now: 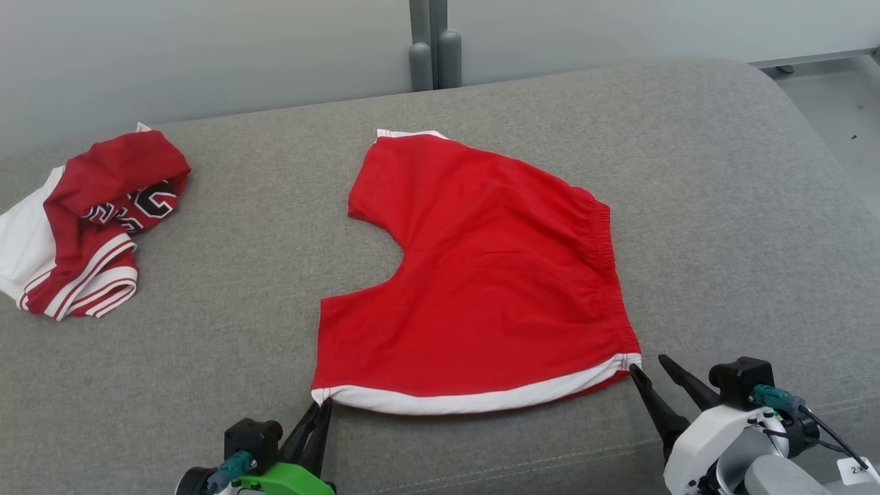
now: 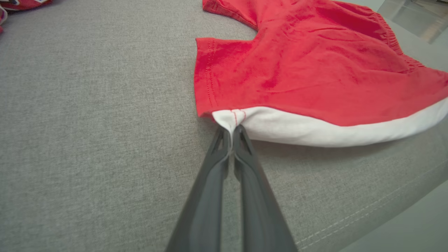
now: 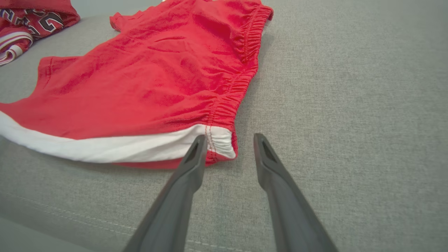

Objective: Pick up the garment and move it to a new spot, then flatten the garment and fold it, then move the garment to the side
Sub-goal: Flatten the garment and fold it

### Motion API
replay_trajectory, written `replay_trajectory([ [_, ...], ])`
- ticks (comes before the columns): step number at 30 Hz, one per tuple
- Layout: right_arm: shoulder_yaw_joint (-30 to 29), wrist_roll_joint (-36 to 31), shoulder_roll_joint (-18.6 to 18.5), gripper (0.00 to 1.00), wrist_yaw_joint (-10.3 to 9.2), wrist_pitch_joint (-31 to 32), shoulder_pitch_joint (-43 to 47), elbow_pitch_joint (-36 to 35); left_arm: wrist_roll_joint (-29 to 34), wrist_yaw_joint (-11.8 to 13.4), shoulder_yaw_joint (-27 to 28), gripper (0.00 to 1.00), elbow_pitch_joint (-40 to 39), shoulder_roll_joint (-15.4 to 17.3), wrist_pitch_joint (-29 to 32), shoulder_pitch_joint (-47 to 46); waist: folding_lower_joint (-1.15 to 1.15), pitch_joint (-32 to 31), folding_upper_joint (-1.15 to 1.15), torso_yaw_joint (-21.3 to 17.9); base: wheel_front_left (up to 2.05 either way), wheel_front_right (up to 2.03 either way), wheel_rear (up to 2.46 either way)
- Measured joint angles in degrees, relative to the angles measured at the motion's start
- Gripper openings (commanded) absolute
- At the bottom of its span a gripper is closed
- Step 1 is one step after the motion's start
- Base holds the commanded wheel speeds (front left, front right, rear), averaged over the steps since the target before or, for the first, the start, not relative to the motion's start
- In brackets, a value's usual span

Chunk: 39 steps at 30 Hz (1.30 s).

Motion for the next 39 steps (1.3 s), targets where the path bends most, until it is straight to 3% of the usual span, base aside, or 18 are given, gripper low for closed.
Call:
replay_trajectory([
  [10, 2.8, -0.5, 1.0, 0.66, 1.00, 1.0, -4.6, 4.3, 0.1, -0.3, 0.1, 0.00, -2.6, 0.0, 0.0, -0.6, 0.00, 2.4, 0.00, 2.1, 0.00, 0.00, 0.00],
  [11, 3.1, -0.5, 1.1, 0.59, 1.00, 1.2, -5.1, 4.8, 0.1, -0.5, 0.1, 0.00, -2.7, 0.0, 0.0, -0.6, 0.00, 2.6, 0.00, 2.2, 0.00, 0.00, 0.00],
  [12, 3.4, -0.5, 1.2, 0.44, 1.01, 1.6, -5.4, 5.3, 0.1, -0.5, 0.1, 0.00, -2.7, 0.0, 0.0, -0.6, 0.00, 2.7, 0.00, 2.4, 0.00, 0.00, 0.00],
  [15, 4.0, -0.5, 1.5, 0.21, 1.02, 1.7, -5.9, 6.6, 0.3, -0.5, 0.0, 0.00, -2.8, 0.0, 0.0, -0.6, 0.00, 2.9, 0.00, 2.6, 0.00, 0.00, 0.00],
  [16, 4.1, -0.4, 1.6, 0.01, 1.13, 1.7, -5.9, 6.8, 0.3, -0.5, 0.0, 0.00, -2.9, 0.0, 0.0, -0.6, 0.00, 2.9, 0.00, 2.6, 0.00, 0.00, 0.00],
  [25, 3.2, 1.3, 2.1, 0.00, 1.52, -0.2, -6.7, 5.0, -1.9, -0.5, 3.7, 0.00, -8.3, -0.1, 0.0, -0.6, 0.00, 2.8, 0.00, 1.9, 0.00, 0.00, 0.00],
  [39, 3.5, 3.2, -0.4, 0.00, 1.59, -1.2, -6.2, -2.8, -3.8, -0.2, 9.3, 0.00, -20.1, -0.2, 0.0, 1.8, 0.00, 0.6, 0.00, -0.4, 0.00, 0.00, 0.00],
])
